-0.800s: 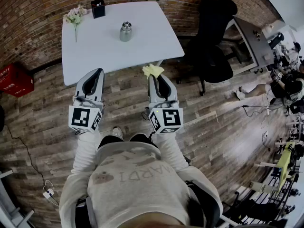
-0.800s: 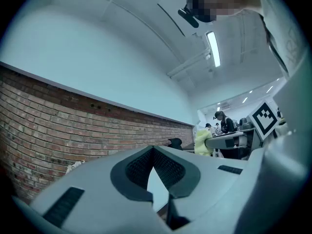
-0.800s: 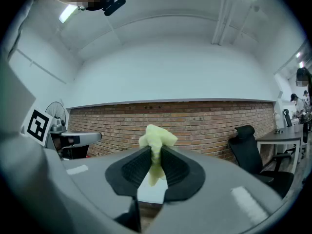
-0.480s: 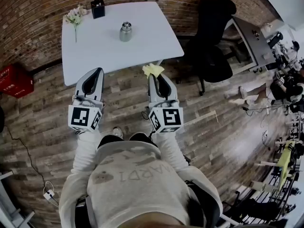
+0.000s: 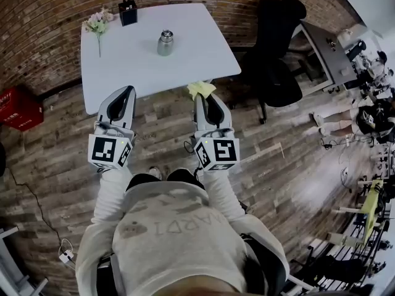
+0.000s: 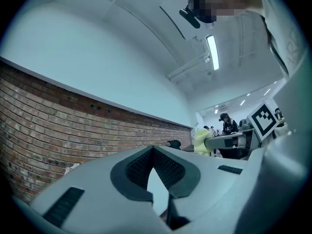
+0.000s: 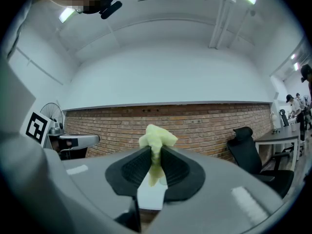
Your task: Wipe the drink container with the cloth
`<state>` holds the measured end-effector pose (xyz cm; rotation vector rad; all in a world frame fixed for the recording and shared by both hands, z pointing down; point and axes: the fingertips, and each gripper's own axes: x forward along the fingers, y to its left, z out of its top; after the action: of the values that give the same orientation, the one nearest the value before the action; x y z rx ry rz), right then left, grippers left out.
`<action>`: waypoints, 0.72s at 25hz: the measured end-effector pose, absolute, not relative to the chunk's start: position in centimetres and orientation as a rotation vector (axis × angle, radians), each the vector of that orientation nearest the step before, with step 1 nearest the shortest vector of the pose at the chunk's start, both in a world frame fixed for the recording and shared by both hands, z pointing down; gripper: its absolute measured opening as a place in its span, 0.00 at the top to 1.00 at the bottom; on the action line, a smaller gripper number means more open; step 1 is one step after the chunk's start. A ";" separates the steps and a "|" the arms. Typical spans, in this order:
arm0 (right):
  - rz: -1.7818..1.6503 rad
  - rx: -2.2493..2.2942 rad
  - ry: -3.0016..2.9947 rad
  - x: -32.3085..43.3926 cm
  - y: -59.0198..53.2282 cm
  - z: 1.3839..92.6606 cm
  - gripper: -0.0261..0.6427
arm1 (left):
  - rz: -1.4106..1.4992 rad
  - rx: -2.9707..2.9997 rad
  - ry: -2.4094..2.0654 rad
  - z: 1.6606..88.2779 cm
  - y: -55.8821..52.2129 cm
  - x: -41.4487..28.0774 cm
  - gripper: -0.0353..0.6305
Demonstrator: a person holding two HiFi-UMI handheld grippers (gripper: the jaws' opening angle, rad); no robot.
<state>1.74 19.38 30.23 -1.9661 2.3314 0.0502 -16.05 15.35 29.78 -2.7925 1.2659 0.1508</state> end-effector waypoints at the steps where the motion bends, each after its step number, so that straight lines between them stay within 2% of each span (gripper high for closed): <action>1: 0.051 -1.967 2.329 1.5 19.3 30.3 0.85 | 0.152 -2.795 1.261 29.9 15.2 -16.2 0.95; 18: 0.041 -1.978 2.341 2.2 13.4 31.4 0.85 | 0.160 -2.822 1.258 30.9 9.0 -15.4 0.95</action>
<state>2.21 13.45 31.39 -1.9779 2.3412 0.0406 -15.38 9.02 30.86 -2.8225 1.2582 0.1595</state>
